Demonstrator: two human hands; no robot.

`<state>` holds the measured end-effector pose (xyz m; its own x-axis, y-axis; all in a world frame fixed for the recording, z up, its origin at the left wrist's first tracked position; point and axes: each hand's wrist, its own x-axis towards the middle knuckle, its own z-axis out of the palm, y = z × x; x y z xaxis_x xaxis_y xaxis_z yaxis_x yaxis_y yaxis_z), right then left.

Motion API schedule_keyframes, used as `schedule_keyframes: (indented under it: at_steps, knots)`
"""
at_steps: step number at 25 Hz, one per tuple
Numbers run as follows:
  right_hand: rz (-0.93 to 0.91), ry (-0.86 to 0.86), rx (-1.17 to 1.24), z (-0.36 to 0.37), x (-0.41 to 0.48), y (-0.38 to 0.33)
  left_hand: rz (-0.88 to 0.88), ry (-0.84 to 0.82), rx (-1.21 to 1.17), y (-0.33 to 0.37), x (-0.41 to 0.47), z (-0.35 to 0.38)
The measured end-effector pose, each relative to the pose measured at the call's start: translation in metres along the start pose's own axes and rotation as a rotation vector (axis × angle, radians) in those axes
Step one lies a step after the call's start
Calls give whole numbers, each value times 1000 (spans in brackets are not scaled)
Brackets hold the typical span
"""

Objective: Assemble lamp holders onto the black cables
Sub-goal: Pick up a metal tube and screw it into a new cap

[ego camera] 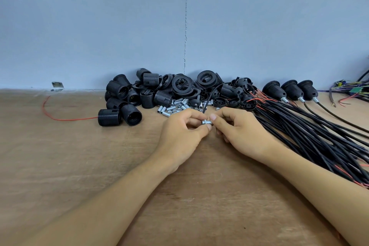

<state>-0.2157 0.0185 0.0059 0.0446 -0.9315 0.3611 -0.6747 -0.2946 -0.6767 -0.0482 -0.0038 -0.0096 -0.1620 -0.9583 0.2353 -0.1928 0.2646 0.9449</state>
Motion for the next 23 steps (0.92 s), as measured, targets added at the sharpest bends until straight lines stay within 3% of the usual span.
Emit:
schedule_keyframes:
  at_steps: [5, 11, 17, 23]
  knots:
    - [43, 185, -460, -16, 7, 23, -34, 18, -45, 0, 1, 0]
    - [184, 85, -806, -29, 13, 36, -41, 13, -55, 1, 1, 0]
    - [153, 191, -807, -29, 11, 34, -25, -6, -117, -1, 1, -1]
    - [215, 177, -820, -32, 13, 36, 4, -88, -179, -2, 2, -1]
